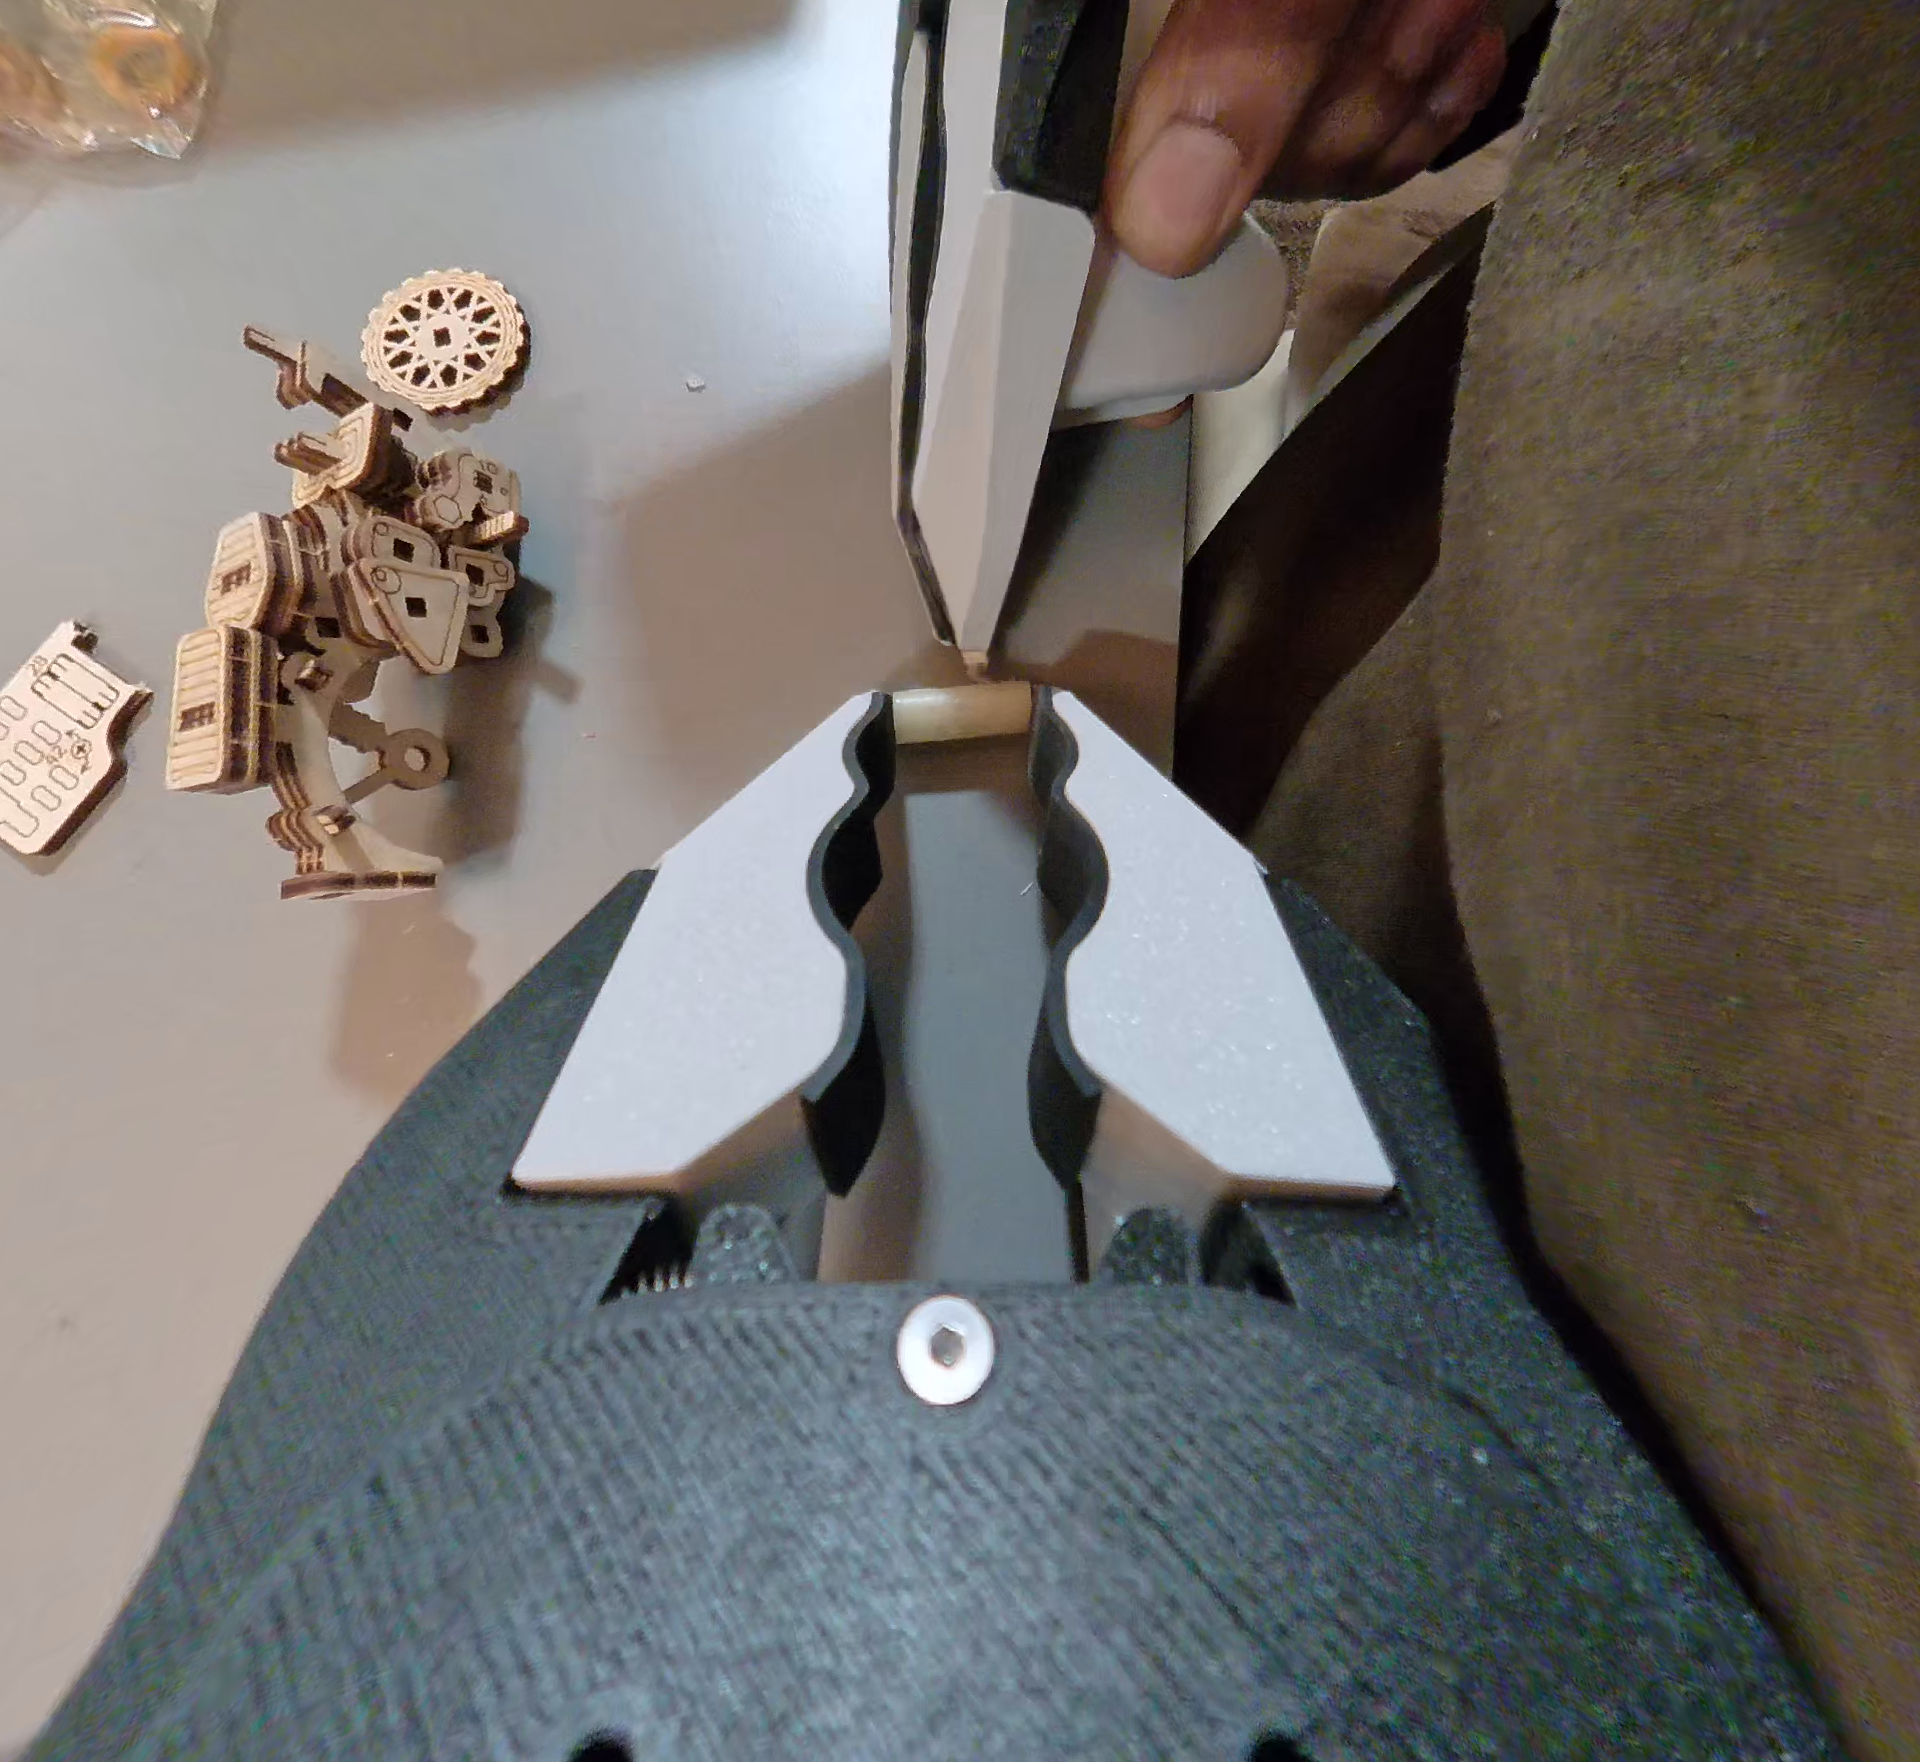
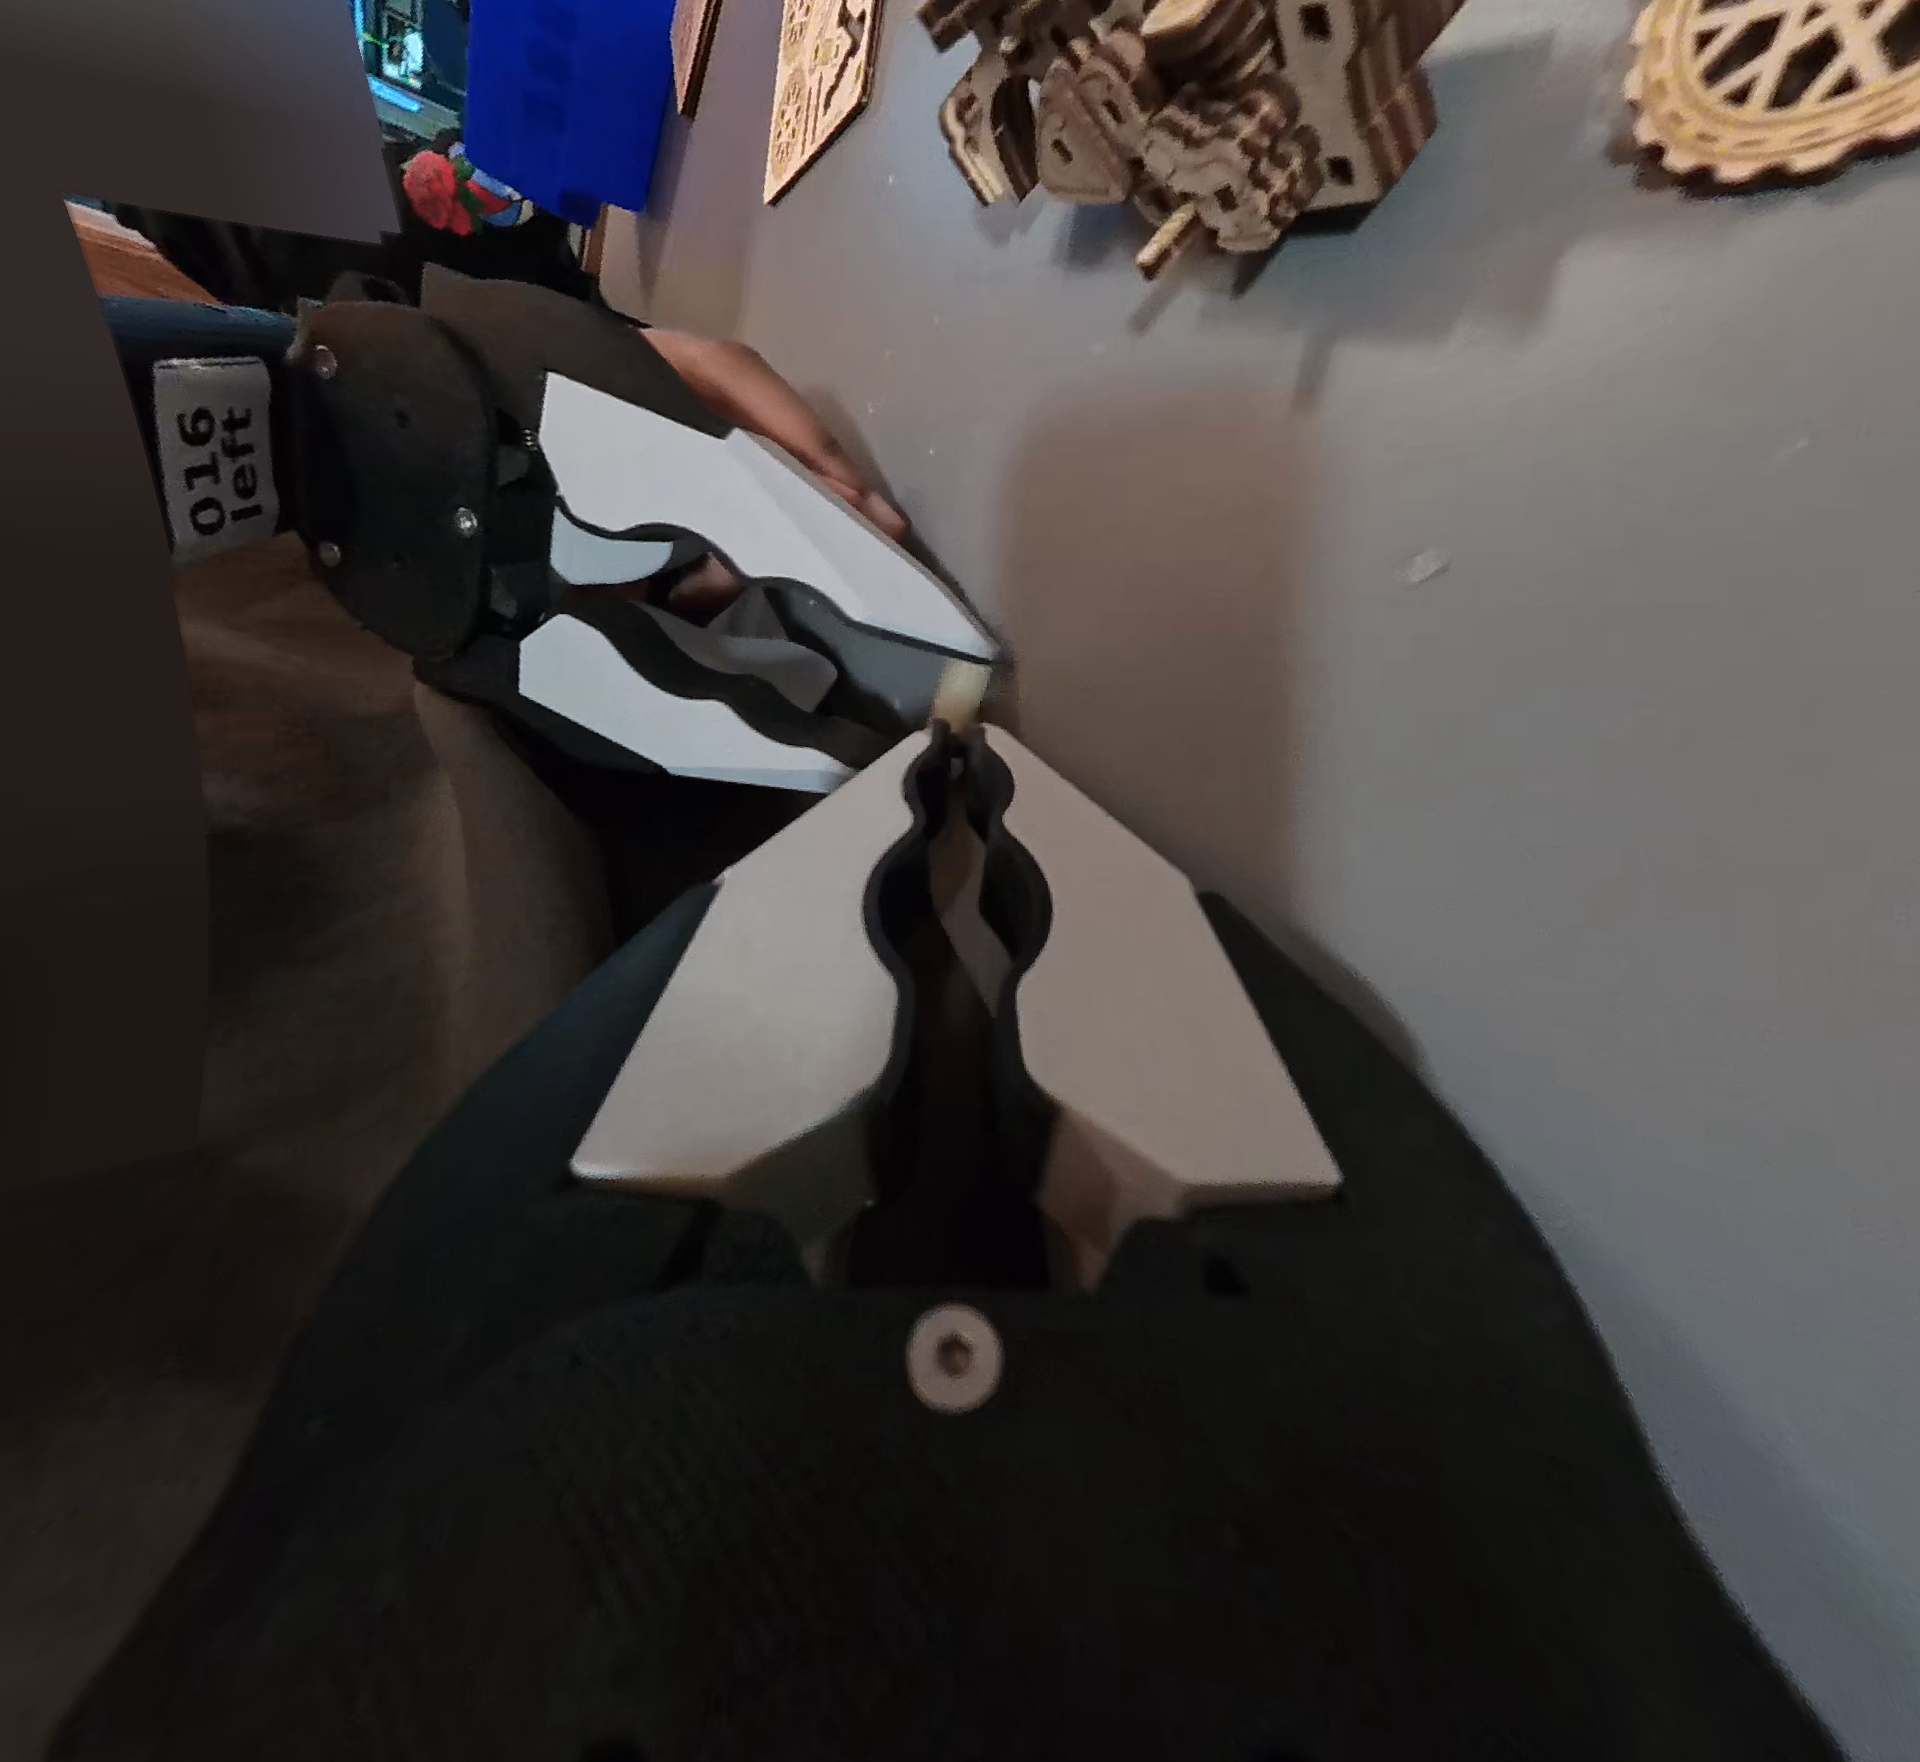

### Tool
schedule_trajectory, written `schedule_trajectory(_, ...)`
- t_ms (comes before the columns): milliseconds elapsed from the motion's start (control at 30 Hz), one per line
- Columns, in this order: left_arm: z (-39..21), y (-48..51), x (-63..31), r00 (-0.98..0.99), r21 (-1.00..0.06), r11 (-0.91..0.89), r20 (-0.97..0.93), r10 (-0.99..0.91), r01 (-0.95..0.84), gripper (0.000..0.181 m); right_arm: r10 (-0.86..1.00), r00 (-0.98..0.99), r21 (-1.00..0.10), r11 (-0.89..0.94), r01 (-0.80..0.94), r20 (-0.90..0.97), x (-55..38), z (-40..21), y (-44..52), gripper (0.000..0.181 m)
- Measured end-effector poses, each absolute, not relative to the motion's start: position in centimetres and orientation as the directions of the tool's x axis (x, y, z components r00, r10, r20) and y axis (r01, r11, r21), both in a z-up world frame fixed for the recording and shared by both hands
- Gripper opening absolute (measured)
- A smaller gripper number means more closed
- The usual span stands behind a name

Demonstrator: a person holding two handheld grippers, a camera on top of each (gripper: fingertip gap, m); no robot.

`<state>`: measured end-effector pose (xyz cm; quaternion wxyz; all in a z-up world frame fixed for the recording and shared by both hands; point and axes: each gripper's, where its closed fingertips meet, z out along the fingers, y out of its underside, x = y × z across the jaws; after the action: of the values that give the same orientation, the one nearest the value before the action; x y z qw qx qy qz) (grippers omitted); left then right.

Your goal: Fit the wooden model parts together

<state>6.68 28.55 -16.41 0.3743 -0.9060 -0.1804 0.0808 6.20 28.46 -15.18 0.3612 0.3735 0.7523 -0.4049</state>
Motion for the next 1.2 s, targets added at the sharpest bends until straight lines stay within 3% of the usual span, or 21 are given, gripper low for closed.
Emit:
schedule_trajectory(233, -16.41, 28.55, 6.69, 0.922, -0.707, -0.654, -0.007, 0.387, 0.269, 0.03, 0.292, -0.461, -0.344, 0.373, 0.862, -0.838, 5.95, -15.24, 28.37, 0.001)
schedule_trajectory(500, -16.4, 28.55, 6.69, 0.922, -0.708, -0.653, -0.004, 0.387, 0.271, 0.03, 0.251, -0.383, -0.276, 0.372, 0.886, -0.889, 6.43, -15.06, 28.54, 0.001)
schedule_trajectory(1200, -16.43, 28.57, 6.7, 0.922, -0.708, -0.65, 0.003, 0.387, 0.275, 0.03, 0.292, -0.405, -0.313, 0.313, 0.897, -0.866, 5.86, -15.15, 28.1, 0.001)
